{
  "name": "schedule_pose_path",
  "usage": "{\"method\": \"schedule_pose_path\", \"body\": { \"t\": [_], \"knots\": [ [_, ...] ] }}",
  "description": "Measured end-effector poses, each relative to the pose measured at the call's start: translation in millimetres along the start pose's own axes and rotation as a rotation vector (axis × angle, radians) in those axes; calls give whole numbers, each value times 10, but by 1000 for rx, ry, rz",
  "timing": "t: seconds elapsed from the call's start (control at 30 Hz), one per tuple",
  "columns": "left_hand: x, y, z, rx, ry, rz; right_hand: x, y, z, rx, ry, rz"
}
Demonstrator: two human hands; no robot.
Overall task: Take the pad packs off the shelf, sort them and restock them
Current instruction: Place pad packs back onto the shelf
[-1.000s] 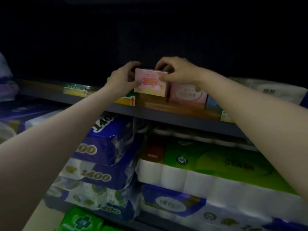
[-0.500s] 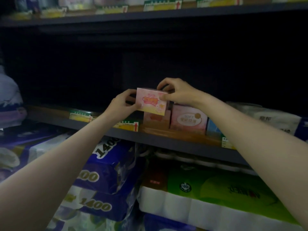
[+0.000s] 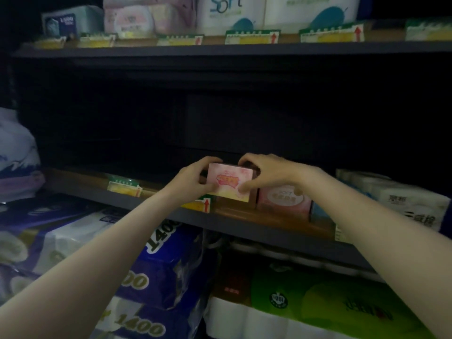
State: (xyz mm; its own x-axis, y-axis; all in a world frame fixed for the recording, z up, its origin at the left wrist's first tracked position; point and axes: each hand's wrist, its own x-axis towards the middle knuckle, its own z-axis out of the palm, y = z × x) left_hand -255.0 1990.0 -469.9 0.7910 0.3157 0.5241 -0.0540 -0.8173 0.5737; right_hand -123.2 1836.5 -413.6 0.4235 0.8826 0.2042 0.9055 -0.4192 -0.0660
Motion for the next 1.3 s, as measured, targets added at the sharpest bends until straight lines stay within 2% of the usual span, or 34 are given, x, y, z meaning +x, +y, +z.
{"method": "schedule_pose_path", "body": {
  "t": [0.07,0.2,0.4,0.63,0.77,0.9,1.13,1.3],
  "knots": [
    [19,16,23,75,-1,25,-9,24,18,-142,1,13],
    [64,76,50,222,-17,25,12,20,52,-146,-27,35],
    [39,19,35,15,-86,15,-90,-27,154,-88,43,74],
    [52,-105,-13,-62,-143,48,-176,-95,240,27,142,98],
    [87,-129,-85,-82,-209,22,-164,-89,277,61,160,160],
    [118,-139,-210,-113,-205,17,-157,-139,265,50,164,191],
    [95,-414,-461,-120,-160,47,-14,-702,400,45,358,97],
    [83,-493,-642,-213,-163,-38,68,-995,574,-34,427,30]
  ]
}}
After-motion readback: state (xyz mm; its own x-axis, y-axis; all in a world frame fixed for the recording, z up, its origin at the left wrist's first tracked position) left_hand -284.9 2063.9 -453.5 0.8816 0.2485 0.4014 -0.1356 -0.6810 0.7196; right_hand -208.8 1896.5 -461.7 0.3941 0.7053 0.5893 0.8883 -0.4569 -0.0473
